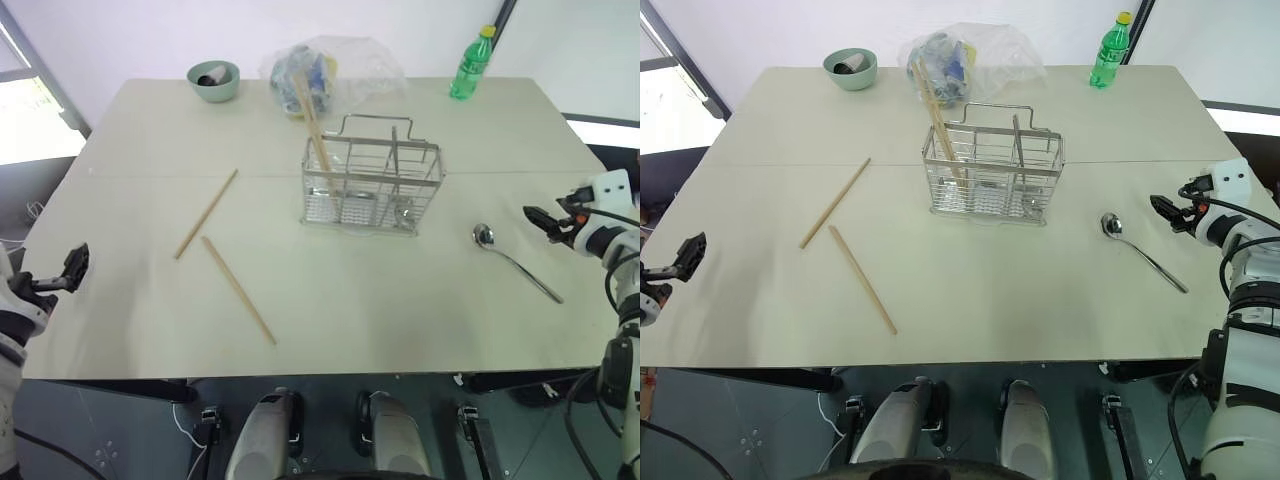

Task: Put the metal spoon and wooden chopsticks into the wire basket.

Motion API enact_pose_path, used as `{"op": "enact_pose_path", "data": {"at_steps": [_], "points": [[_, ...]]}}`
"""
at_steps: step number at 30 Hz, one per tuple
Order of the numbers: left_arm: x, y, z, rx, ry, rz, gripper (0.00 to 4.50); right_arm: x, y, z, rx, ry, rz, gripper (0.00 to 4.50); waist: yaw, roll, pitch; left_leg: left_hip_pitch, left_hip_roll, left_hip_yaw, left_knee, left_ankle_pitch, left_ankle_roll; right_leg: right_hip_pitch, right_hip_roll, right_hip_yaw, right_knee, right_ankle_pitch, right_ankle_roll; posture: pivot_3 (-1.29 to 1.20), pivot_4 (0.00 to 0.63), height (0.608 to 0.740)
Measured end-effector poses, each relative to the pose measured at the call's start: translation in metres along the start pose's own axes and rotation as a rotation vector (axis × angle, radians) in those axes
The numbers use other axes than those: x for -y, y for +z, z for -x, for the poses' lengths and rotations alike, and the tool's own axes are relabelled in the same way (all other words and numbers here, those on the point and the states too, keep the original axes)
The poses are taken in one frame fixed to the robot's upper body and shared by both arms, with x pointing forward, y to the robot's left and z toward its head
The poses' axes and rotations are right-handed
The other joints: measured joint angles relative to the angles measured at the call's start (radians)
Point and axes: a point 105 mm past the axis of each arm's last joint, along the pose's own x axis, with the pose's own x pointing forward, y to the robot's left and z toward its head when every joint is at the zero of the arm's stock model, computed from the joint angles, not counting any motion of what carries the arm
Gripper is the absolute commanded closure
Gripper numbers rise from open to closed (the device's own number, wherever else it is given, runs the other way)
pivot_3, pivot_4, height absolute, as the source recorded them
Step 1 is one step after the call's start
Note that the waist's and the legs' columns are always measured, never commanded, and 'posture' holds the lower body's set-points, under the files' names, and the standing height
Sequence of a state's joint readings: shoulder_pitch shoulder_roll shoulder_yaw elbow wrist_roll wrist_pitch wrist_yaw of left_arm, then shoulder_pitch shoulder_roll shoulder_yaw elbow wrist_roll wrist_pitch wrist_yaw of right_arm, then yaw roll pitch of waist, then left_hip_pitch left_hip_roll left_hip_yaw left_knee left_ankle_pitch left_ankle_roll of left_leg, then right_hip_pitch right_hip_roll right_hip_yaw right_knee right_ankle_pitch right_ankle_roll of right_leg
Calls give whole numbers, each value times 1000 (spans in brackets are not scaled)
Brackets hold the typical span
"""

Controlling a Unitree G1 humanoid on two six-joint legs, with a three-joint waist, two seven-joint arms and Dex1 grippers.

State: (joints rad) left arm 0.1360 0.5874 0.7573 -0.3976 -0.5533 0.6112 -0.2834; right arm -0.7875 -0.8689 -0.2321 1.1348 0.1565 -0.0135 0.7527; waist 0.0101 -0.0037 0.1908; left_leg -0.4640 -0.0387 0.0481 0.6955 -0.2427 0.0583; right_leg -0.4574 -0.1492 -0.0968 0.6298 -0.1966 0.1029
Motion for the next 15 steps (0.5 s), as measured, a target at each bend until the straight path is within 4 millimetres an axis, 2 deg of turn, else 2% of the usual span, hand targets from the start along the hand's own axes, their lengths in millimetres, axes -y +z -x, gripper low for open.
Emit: {"op": "enact_pose_path", "data": {"at_steps": [15], "points": [[3,5,-7,7,-12,-8,30,1,1,0,5,-3,0,986,0,0,0,0,0,0,0,0,0,0,0,0,0,0,0,0,150,686]]}}
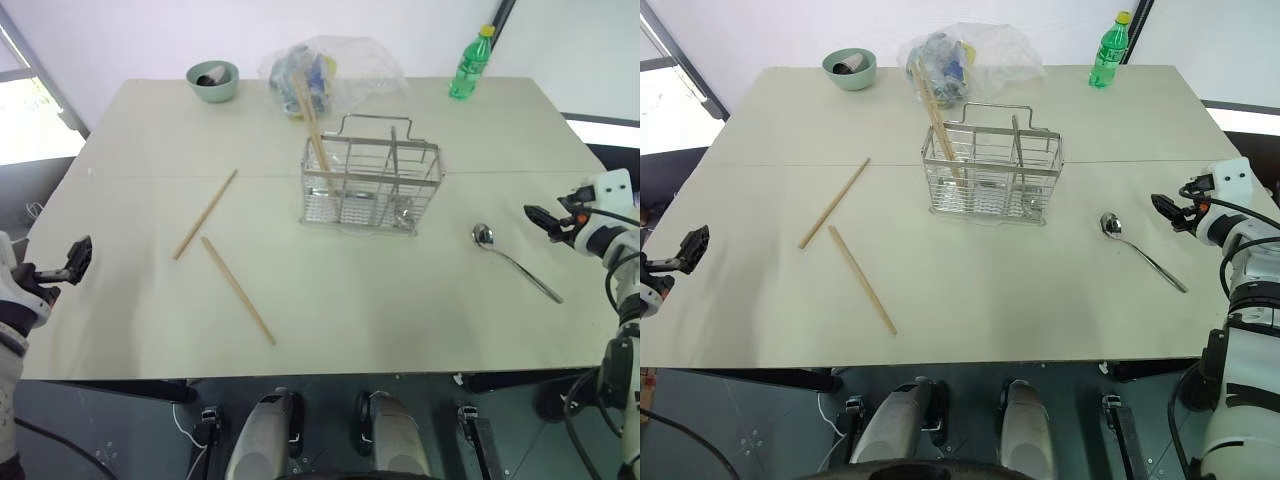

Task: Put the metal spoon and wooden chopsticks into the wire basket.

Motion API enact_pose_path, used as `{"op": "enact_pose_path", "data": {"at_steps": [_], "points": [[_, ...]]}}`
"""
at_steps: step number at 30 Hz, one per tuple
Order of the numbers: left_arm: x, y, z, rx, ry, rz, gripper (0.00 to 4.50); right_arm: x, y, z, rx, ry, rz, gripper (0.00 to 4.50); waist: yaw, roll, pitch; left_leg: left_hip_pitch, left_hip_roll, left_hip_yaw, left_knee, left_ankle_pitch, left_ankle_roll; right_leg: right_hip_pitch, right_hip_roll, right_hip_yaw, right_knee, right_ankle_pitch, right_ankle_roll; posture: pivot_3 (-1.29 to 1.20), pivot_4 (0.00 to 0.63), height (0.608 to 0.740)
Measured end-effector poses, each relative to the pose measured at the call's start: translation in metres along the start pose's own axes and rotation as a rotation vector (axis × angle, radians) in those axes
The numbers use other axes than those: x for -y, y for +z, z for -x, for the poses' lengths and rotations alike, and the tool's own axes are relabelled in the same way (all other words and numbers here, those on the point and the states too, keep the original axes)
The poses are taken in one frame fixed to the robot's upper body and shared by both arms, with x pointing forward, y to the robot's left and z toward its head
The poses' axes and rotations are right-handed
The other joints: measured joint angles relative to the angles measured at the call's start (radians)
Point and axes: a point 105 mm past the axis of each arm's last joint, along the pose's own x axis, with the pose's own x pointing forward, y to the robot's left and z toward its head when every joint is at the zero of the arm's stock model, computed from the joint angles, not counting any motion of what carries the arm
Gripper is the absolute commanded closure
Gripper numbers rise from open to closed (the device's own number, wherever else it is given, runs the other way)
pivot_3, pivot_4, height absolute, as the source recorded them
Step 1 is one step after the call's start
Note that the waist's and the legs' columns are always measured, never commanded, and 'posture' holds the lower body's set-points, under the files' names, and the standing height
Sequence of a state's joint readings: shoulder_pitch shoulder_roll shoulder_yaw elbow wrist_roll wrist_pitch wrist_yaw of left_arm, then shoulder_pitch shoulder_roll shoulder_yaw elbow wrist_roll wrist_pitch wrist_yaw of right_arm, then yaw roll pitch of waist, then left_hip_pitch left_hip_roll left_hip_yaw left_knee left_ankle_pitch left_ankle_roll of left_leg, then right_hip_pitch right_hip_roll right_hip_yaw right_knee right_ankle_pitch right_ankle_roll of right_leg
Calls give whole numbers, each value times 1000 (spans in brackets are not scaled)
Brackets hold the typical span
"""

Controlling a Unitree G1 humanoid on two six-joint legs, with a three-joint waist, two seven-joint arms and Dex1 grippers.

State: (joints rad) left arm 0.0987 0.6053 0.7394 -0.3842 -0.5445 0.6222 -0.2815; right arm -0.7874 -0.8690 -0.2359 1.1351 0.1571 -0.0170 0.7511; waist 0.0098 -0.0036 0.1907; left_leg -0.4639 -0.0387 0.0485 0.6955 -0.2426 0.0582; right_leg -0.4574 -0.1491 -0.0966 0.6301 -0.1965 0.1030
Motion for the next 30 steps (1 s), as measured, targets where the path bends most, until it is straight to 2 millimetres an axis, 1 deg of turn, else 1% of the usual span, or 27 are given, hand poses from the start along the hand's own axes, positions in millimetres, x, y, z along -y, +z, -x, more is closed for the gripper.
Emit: {"op": "enact_pose_path", "data": {"at_steps": [5,8,10,12,13,15,16,17,18,20,21,23,27,30], "points": [[0,6,-4,13,-11,-12,30,0,1,0,4,3,7,986,0,0,0,0,0,0,0,0,0,0,0,0,0,0,0,0,150,686],[3,14,-7,30,-33,-23,30,-1,2,0,1,14,21,986,0,0,0,0,0,0,0,0,0,0,0,0,0,0,0,0,150,686],[8,24,-12,41,-66,-39,30,-4,8,-2,8,43,34,986,0,0,0,0,0,0,0,0,0,0,0,0,1,0,0,0,150,686],[20,39,-18,56,-137,-84,30,-8,20,-3,18,88,57,986,0,0,0,0,0,0,0,0,0,0,0,0,1,0,0,0,150,686],[31,49,-20,75,-191,-98,30,-11,31,-4,30,122,79,986,-1,0,0,0,0,0,0,0,0,0,0,0,1,0,0,0,150,686],[52,59,-20,94,-293,-104,30,-16,44,-3,32,178,114,986,-1,0,0,0,0,0,0,0,0,0,0,0,0,0,0,0,150,686],[68,62,-19,90,-375,-102,30,-19,49,0,19,222,135,986,0,0,0,0,0,0,0,0,0,0,0,0,0,0,0,0,150,686],[88,63,-16,74,-484,-101,30,-25,53,2,-3,283,156,986,1,0,0,0,0,0,0,0,0,0,0,0,0,0,0,0,150,686],[103,63,-13,67,-561,-96,30,-30,55,4,-17,323,171,986,0,0,0,0,0,1,0,0,0,0,0,0,0,0,0,0,150,686],[142,66,-1,51,-760,-88,30,-41,52,10,-82,419,202,986,3,0,0,0,0,0,0,0,0,0,0,0,1,0,0,0,150,686],[157,68,4,55,-839,-86,30,-46,50,12,-106,455,209,986,2,0,0,0,-1,0,1,0,0,0,0,0,1,0,0,0,150,686],[185,76,16,65,-993,-82,30,-58,38,18,-180,528,218,986,2,0,0,0,-1,0,1,1,0,1,0,0,1,0,1,0,150,686],[213,85,27,67,-1164,-62,30,-69,18,26,-287,602,207,986,2,1,0,1,-1,1,1,2,1,1,1,0,1,2,3,0,150,686],[226,87,29,59,-1243,-59,30,-64,15,30,-317,595,201,986,2,1,0,1,-1,1,1,5,-3,1,2,0,1,2,3,0,150,686]]}}
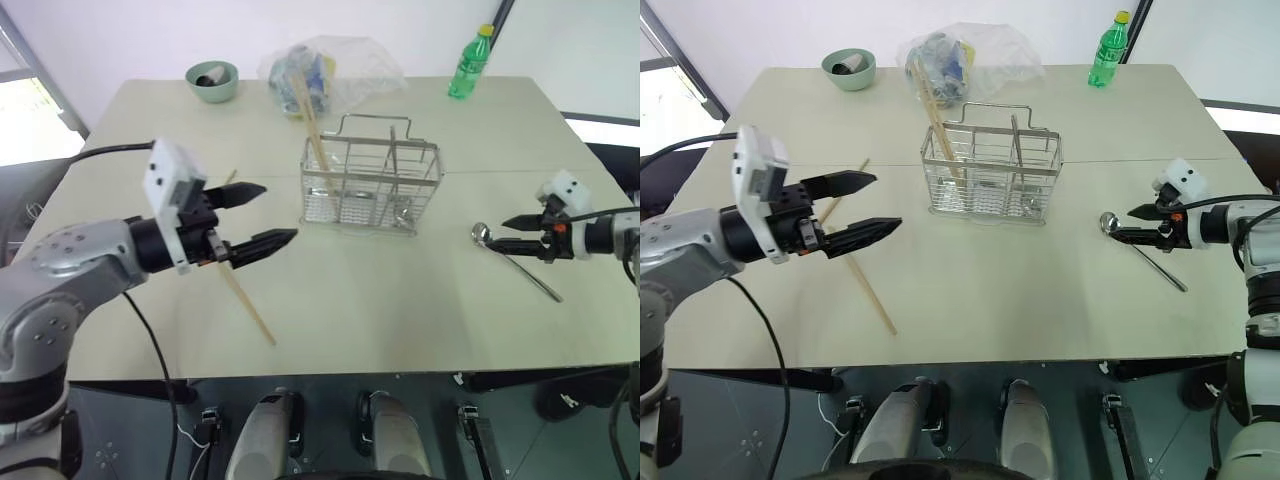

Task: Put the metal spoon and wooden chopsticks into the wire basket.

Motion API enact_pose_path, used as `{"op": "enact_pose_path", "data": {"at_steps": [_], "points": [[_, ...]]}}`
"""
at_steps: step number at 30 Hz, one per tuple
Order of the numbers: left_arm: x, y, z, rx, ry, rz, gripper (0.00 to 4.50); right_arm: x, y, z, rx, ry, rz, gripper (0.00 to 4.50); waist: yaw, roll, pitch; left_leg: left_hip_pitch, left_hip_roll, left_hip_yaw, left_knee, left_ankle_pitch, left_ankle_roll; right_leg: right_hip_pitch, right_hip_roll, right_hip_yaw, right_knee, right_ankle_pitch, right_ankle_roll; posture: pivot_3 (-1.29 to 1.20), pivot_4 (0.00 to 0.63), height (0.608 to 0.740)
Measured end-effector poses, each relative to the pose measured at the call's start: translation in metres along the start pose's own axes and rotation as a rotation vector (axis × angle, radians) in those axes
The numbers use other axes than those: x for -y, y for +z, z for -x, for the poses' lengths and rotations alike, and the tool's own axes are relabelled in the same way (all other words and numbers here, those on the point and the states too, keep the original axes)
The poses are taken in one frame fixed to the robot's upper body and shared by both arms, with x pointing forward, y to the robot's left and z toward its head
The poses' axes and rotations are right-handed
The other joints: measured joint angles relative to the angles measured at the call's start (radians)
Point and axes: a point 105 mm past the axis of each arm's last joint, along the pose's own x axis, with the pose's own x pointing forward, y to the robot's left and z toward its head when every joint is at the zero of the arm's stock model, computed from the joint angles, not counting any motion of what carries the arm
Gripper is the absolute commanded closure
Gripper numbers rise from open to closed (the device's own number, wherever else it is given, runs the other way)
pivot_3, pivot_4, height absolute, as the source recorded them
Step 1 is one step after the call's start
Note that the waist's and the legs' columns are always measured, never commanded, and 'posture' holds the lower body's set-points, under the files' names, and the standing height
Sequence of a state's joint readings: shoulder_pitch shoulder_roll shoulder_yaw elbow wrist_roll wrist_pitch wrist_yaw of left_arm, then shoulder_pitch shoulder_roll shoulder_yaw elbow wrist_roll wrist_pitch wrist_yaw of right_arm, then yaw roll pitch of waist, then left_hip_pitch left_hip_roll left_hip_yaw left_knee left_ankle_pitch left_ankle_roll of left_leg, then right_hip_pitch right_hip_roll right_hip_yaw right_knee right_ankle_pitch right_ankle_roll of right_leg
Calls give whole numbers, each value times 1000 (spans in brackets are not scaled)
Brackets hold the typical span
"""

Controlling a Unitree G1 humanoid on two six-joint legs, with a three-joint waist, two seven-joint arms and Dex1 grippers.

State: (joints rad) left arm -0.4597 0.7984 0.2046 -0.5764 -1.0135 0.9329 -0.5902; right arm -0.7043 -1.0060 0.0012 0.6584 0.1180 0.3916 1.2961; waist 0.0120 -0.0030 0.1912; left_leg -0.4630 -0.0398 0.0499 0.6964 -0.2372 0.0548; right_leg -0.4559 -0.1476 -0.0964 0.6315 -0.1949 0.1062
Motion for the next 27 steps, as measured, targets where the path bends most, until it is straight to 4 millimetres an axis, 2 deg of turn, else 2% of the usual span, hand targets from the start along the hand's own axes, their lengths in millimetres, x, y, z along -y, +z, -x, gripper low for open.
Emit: {"op": "enact_pose_path", "data": {"at_steps": [3,8,14,15,17,21,27], "points": [[2,2,-8,10,-42,11,30,5,-15,1,-35,-26,-46,986,0,0,0,0,0,0,0,0,0,1,0,0,0,0,0,0,150,686],[5,3,-14,12,-67,11,30,8,-45,-9,-90,-57,-115,986,0,-1,0,0,0,0,1,0,0,1,0,0,0,0,0,0,150,686],[5,8,-15,19,-72,-7,30,12,-47,-14,-77,-79,-127,986,-2,-1,0,2,0,-1,1,1,0,4,0,0,-1,0,0,0,150,686],[5,8,-15,17,-72,-8,0,13,-46,-16,-73,-84,-128,1549,-2,-1,0,3,0,-1,1,0,0,5,0,0,-1,-1,-1,0,150,686],[5,9,-14,17,-71,-12,0,15,-45,-18,-66,-101,-131,2301,-3,-1,0,3,0,-1,1,0,0,5,0,0,-1,-1,-2,0,150,686],[5,12,-15,22,-72,-20,0,15,-43,-22,-53,-99,-136,4359,-4,-1,0,3,0,-1,1,1,0,5,1,0,-1,-1,-2,0,150,686],[1,11,-15,22,-63,-11,0,14,-42,-24,-34,-95,-153,4439,-4,-1,0,3,0,-1,1,1,0,6,1,0,-1,-1,-2,0,150,686]]}}
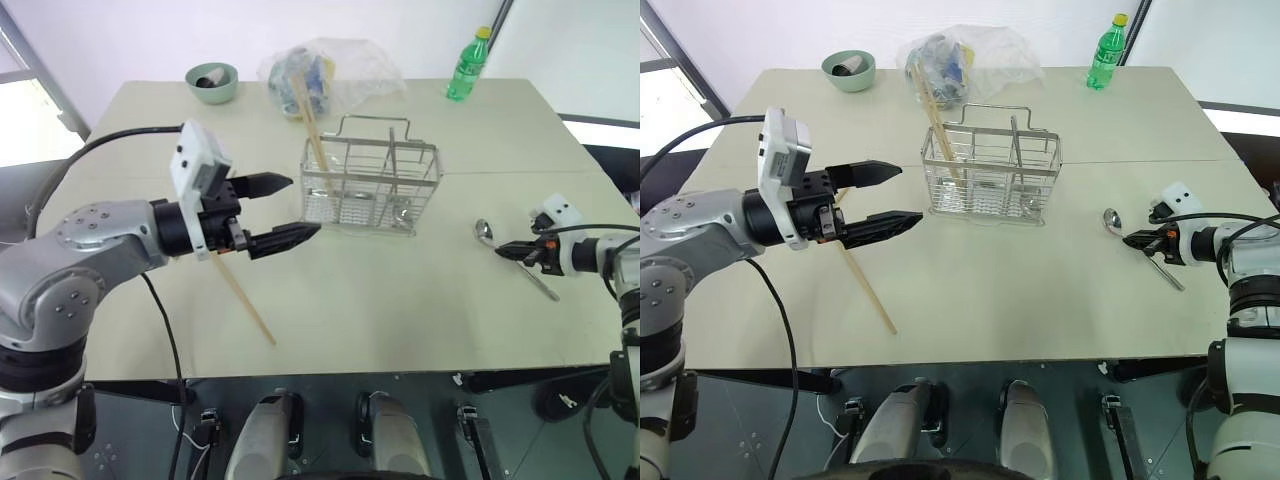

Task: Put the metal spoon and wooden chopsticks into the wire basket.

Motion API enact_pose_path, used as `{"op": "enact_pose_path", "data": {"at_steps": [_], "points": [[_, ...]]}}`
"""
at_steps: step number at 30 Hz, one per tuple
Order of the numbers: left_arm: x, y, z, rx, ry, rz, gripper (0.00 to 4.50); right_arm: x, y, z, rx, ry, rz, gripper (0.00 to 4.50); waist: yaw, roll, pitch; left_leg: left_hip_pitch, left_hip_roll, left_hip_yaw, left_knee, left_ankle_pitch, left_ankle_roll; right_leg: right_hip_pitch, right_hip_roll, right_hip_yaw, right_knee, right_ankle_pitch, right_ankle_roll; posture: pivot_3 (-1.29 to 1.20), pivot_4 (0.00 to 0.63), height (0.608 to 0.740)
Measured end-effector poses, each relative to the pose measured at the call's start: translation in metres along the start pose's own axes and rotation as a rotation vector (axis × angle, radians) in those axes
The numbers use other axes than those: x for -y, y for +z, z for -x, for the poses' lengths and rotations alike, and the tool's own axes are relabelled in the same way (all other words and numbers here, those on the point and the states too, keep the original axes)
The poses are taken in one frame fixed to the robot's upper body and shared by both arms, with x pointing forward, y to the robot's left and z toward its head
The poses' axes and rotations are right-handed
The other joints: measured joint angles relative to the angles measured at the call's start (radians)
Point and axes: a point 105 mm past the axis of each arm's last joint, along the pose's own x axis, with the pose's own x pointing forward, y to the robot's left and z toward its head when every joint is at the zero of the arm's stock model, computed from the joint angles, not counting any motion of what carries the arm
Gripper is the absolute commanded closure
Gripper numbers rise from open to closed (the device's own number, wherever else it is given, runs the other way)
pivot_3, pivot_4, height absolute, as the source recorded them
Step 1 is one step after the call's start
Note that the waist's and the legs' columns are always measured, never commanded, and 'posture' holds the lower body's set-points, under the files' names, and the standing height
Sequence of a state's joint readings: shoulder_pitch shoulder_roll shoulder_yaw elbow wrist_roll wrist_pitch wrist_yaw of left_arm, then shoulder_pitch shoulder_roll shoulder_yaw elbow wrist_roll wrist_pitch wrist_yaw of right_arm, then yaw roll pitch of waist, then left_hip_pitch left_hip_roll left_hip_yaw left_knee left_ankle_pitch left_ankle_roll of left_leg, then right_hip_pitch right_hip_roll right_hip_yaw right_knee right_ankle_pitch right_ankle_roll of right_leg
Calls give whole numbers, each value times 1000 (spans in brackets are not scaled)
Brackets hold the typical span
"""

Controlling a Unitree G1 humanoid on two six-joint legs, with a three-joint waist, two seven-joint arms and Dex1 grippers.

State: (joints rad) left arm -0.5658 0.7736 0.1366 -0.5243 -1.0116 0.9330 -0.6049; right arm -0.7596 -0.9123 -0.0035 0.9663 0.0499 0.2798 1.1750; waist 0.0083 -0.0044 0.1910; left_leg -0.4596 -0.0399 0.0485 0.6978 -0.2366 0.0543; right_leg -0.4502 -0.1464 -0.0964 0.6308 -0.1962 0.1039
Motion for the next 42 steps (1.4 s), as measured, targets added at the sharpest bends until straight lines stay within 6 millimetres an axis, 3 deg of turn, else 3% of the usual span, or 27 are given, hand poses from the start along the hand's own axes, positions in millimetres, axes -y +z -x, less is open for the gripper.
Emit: {"op": "enact_pose_path", "data": {"at_steps": [4,8,17,21,24,30,37,40,42], "points": [[-4,3,0,4,15,-8,0,-1,2,-2,43,1,-53,4439,-2,0,0,0,0,0,0,0,0,0,0,0,0,0,1,0,150,686],[-13,5,1,11,43,-7,0,-19,31,7,223,114,-144,4439,1,2,1,0,0,0,0,0,0,-1,0,0,0,2,3,0,150,686],[-33,18,2,54,105,-31,0,-38,151,80,738,213,-229,4439,6,2,1,-1,0,-1,0,-5,4,-1,-3,-1,0,2,3,0,150,686],[-36,26,-3,84,94,-44,0,-65,214,88,963,316,-241,4439,-3,2,1,-2,0,0,-2,-2,4,-4,-2,0,1,2,3,0,150,686],[-37,29,-5,102,97,-58,0,-84,242,86,1029,314,-192,4439,2,2,1,-2,0,0,-4,1,-1,-4,-2,0,1,2,4,0,150,686],[-40,27,-8,113,106,-40,0,-107,257,33,1026,258,-170,4439,5,2,1,-3,-2,1,-2,1,0,-5,-1,0,2,4,7,0,150,686],[-40,28,-8,115,121,-53,0,-109,248,1,1027,183,-143,4439,0,2,1,-2,-2,0,-2,1,0,-5,-1,0,2,4,7,0,150,686],[-39,31,-7,121,133,-61,0,-102,236,-11,998,166,-175,3469,0,2,1,-2,-2,0,-2,1,0,-5,-1,0,2,4,7,0,150,686],[-40,32,-6,124,140,-61,0,-100,233,-13,994,166,-186,2533,-2,2,1,-2,-2,0,-2,1,0,-5,-1,0,3,4,7,0,150,686]]}}
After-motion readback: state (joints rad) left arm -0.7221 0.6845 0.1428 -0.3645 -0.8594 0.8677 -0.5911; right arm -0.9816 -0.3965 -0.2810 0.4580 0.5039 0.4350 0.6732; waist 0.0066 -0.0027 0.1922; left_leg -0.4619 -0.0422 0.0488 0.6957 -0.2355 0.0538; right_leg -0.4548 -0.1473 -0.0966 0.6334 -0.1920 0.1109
